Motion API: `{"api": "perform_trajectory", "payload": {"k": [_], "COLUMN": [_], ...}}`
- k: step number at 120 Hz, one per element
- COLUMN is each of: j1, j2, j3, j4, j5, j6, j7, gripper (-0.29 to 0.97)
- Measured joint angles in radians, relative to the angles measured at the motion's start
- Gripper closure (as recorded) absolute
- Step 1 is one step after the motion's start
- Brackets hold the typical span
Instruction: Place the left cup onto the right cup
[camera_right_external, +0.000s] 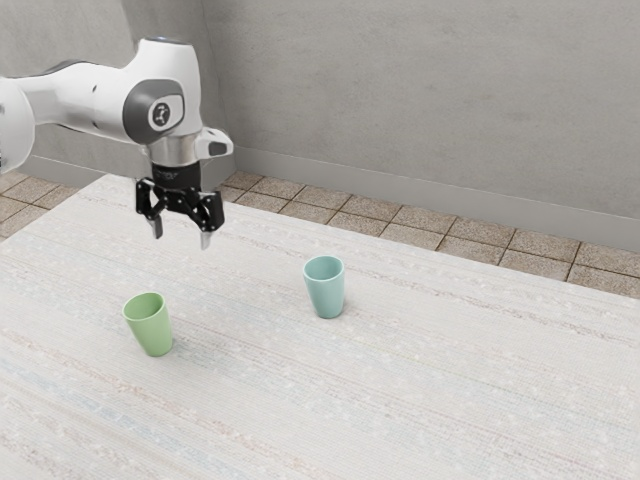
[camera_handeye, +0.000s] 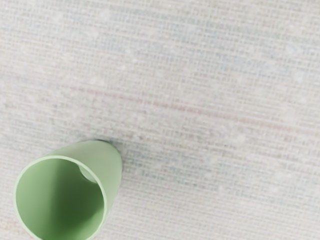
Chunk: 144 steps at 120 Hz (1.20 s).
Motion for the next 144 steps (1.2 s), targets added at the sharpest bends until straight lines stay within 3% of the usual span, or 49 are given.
{"api": "perform_trajectory", "payload": {"k": [52, 93, 144], "j1": [0.001, 0.01, 0.011], "j2": [0.013, 0.02, 0.029], "j3": [0.003, 0.081, 0.091], "j4": [-0.123, -0.127, -0.191], "j5": [-0.017, -0.047, -0.09], "j6": [0.139, 0.17, 0.221], "j7": [-0.015, 0.008, 0.044], "gripper": [0.0, 0.0, 0.0]}}
